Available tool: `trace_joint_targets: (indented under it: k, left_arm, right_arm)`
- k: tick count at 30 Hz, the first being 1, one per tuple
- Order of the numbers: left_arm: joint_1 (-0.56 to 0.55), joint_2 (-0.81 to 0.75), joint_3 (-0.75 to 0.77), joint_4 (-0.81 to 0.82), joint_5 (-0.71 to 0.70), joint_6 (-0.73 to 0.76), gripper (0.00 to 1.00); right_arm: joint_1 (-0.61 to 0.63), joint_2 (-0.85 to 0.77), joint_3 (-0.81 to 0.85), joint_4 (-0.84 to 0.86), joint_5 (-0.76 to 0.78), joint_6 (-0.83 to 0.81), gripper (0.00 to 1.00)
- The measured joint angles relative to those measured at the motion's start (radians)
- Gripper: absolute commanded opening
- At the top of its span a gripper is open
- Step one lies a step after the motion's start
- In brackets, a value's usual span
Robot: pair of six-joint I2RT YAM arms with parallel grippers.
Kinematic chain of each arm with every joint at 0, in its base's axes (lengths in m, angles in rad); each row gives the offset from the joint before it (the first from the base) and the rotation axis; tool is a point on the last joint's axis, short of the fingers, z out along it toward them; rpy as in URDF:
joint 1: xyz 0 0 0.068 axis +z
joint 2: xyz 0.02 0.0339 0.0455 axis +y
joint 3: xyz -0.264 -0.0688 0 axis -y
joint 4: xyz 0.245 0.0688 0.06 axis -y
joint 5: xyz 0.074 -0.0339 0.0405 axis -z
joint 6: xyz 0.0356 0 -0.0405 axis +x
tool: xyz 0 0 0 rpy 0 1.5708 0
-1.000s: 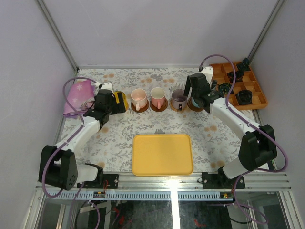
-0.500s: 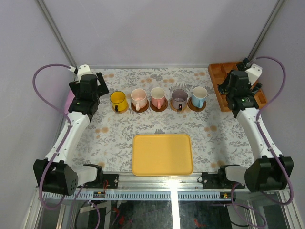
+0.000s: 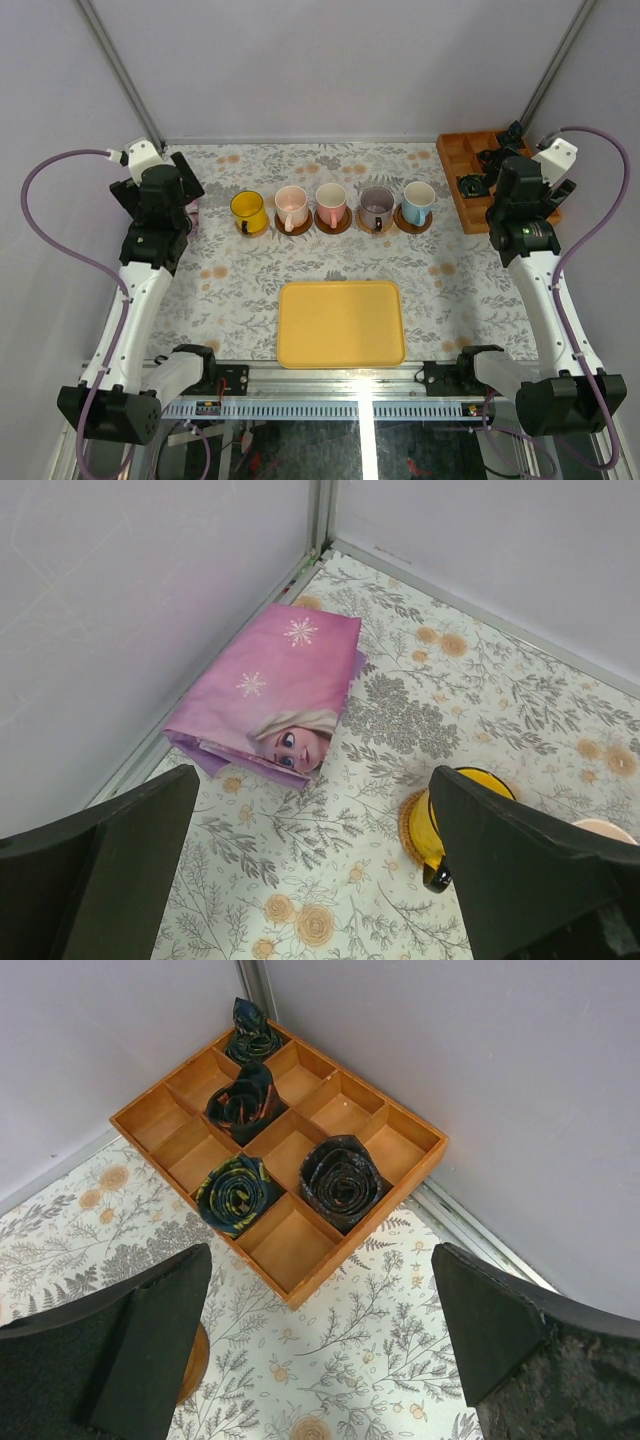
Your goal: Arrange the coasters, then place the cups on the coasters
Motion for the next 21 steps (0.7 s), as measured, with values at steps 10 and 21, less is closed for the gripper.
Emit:
trace_joint_targets:
  k: [10, 21]
  left_arm:
    - [0.002, -0.013, 0.013, -0.042, 0.034, -0.025, 1.0]
    - [0.002, -0.079, -0.011, -0.024, 0.031, -0.027, 1.0]
  right_arm:
    - [0.0, 0.0, -0.006, -0.004, -0.002, -0.006, 0.99]
    - [0.0, 0.0, -0.006, -0.021, -0.006, -0.002, 0.99]
